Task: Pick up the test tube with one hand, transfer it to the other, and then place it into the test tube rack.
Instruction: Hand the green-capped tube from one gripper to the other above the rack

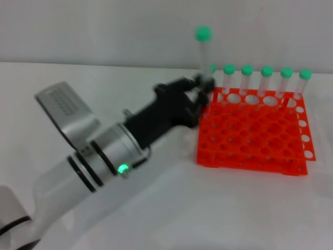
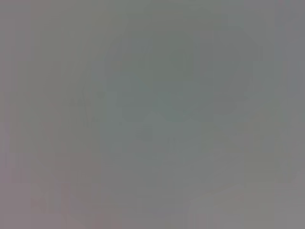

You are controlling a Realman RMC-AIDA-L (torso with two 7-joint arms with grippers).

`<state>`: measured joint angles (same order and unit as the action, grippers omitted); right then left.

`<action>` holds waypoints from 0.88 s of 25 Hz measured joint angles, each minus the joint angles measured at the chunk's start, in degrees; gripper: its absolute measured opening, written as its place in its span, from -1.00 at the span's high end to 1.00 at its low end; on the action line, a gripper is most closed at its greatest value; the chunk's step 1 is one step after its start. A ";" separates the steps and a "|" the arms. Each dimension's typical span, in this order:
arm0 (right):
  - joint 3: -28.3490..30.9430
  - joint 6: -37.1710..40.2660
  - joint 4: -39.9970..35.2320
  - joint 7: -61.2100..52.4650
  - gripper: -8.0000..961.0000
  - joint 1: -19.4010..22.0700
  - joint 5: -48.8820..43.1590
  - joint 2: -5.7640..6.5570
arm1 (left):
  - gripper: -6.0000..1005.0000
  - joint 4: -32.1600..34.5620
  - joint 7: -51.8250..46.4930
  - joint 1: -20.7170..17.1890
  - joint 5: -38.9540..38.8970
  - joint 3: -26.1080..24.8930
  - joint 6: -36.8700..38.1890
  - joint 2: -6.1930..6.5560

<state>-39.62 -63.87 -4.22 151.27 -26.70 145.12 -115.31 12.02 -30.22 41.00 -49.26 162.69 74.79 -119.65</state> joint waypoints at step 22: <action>-15.87 -31.45 -26.23 -33.96 -0.68 6.13 -32.60 6.43 | 0.45 10.99 11.65 3.11 9.89 -0.44 -15.71 -0.83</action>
<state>-55.49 -95.33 -30.46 117.31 -20.57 112.52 -108.88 23.01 -18.57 44.11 -39.37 162.24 59.08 -120.49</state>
